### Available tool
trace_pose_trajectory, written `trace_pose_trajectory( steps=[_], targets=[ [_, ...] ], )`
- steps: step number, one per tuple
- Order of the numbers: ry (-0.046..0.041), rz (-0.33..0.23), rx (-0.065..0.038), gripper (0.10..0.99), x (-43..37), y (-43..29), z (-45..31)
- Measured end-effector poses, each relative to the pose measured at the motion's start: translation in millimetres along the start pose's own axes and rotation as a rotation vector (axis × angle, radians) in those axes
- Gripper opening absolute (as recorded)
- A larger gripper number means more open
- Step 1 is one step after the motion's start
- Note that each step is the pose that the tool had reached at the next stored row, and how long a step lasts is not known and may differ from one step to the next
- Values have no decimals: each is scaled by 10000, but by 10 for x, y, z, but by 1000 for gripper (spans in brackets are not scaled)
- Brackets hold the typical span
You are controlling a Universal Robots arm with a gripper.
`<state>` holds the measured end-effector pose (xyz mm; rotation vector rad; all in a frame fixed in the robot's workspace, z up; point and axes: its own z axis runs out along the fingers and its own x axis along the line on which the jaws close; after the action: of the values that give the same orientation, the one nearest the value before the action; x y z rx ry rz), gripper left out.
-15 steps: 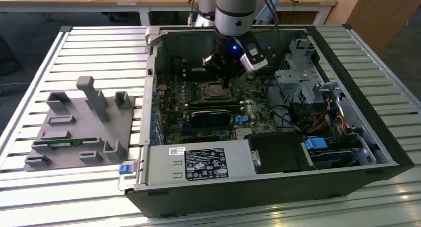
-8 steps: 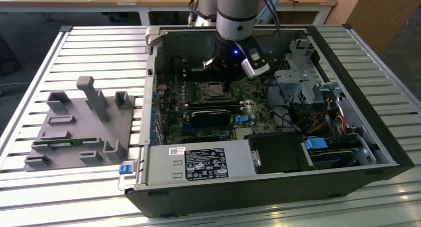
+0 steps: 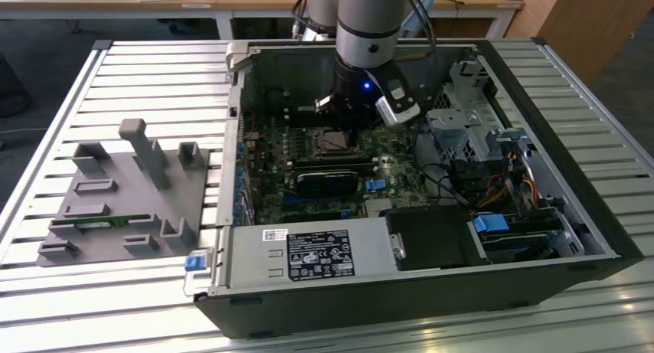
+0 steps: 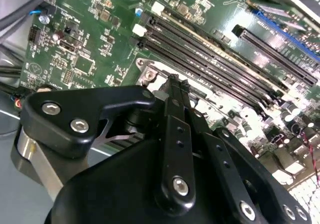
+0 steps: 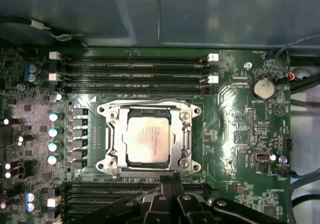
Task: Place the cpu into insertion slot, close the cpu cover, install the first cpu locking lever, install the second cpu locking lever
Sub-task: 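Install the second cpu locking lever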
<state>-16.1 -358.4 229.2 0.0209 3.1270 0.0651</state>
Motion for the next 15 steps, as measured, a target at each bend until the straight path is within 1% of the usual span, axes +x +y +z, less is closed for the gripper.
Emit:
trace_pose_trajectory(
  steps=[2, 6, 10, 15],
  targets=[
    [0, 1, -22, 114, 38, -5, 0],
    [1, 1, -91, 114, 79, -42, -2],
    [1, 1, -152, 114, 137, -64, -3],
    [2, 2, -200, 114, 267, -78, -1]
  ],
)
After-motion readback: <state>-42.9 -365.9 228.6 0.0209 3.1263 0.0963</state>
